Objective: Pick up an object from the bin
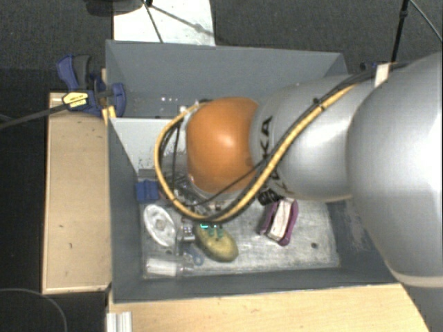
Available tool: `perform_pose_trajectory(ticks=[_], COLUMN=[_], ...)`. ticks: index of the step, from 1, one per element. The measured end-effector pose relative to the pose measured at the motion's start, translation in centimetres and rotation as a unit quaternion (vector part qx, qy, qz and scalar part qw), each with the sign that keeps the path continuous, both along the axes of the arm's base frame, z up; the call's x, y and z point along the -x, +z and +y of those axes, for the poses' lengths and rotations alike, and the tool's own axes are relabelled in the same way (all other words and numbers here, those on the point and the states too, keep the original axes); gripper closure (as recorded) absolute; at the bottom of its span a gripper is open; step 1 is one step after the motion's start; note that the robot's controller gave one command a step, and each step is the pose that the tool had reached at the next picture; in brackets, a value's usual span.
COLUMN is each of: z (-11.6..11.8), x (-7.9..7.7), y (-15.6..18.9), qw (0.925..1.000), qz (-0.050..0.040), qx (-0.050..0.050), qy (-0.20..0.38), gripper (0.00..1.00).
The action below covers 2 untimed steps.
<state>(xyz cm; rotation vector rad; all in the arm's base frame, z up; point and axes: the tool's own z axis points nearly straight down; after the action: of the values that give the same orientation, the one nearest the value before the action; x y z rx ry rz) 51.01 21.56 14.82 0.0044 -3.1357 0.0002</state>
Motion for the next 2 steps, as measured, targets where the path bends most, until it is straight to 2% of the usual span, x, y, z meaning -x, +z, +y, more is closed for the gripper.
perform_pose_trajectory(ticks=[1, 2], z=[2.78, 2.69], x=[-1.44, -1.57], y=[-7.82, -7.43], qw=[0.9996, 0.9996], qz=[-0.0028, -0.0046], qx=[-0.001, -0.001], qy=[-0.026, -0.029], gripper=[0.00, 1.00])
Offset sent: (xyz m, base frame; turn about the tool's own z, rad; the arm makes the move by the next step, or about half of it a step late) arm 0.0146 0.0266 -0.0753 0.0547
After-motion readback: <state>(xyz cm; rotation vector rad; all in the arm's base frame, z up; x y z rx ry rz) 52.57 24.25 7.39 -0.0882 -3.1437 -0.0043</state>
